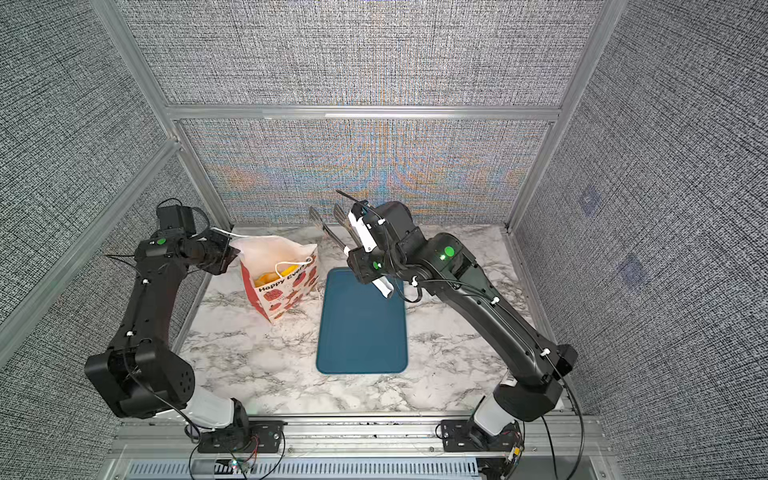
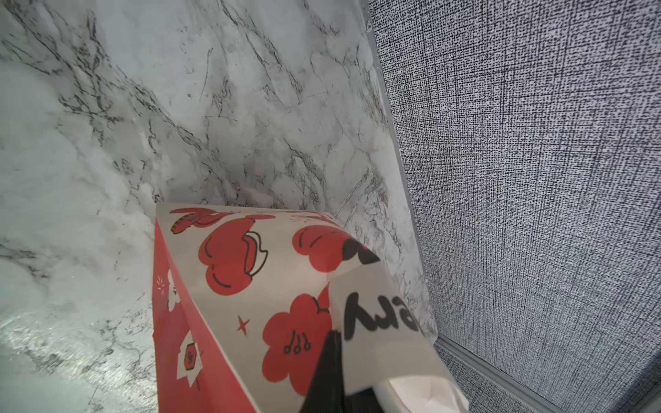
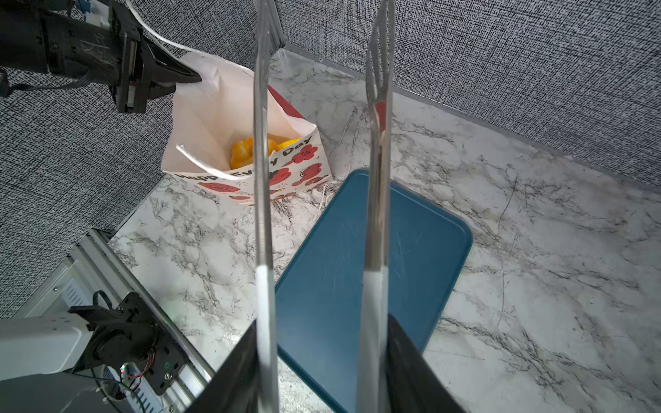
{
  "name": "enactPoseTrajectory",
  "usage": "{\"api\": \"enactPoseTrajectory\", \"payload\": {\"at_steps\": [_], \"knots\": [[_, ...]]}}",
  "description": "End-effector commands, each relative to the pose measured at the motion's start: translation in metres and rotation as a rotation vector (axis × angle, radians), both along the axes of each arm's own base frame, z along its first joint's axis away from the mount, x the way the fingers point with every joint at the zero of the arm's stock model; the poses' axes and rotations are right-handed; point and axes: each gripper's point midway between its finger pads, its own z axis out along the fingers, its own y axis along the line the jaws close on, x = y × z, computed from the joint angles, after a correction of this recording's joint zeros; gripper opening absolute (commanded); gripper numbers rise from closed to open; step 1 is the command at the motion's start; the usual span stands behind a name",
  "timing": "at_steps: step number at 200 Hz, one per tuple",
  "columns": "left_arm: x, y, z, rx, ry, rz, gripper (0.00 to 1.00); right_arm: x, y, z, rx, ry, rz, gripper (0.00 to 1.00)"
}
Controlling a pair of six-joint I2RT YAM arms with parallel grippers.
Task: Pack bread into a paper bag
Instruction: Place the paper bag at the center of the board, then move the paper bag to the center of the board.
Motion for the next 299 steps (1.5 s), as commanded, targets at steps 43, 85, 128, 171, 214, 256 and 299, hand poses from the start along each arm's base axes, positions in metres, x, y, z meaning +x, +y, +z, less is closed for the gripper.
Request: {"api": "enactPoseTrajectory", "payload": {"at_steps": [43, 85, 128, 171, 214, 256, 299], "knots": [[0.009, -0.004, 0.012, 0.002, -0.038, -0.064, 0.83, 0.003, -0.003, 0.007, 0.028, -0.035, -0.011, 0.51], [0.002, -0.003, 0.021, 0.054, -0.035, -0.104, 0.93, 0.001, -0.001, 0.006, 0.043, -0.027, -0.006, 0.51], [-0.018, 0.004, 0.034, 0.171, -0.008, -0.148, 0.94, 0.002, 0.000, 0.005, 0.047, -0.024, -0.003, 0.51], [-0.054, 0.018, 0.043, 0.337, 0.033, -0.145, 0.94, 0.002, 0.007, 0.007, 0.059, -0.016, 0.015, 0.51], [-0.090, 0.012, 0.053, 0.490, 0.036, -0.188, 0.93, 0.003, 0.011, 0.006, 0.066, -0.010, 0.020, 0.51], [-0.132, 0.008, 0.045, 0.633, 0.077, -0.255, 0.92, 0.004, 0.014, 0.002, 0.066, -0.002, 0.029, 0.51], [-0.182, 0.008, 0.016, 0.706, 0.139, -0.311, 0.91, 0.005, 0.019, 0.000, 0.071, 0.007, 0.038, 0.51]]}}
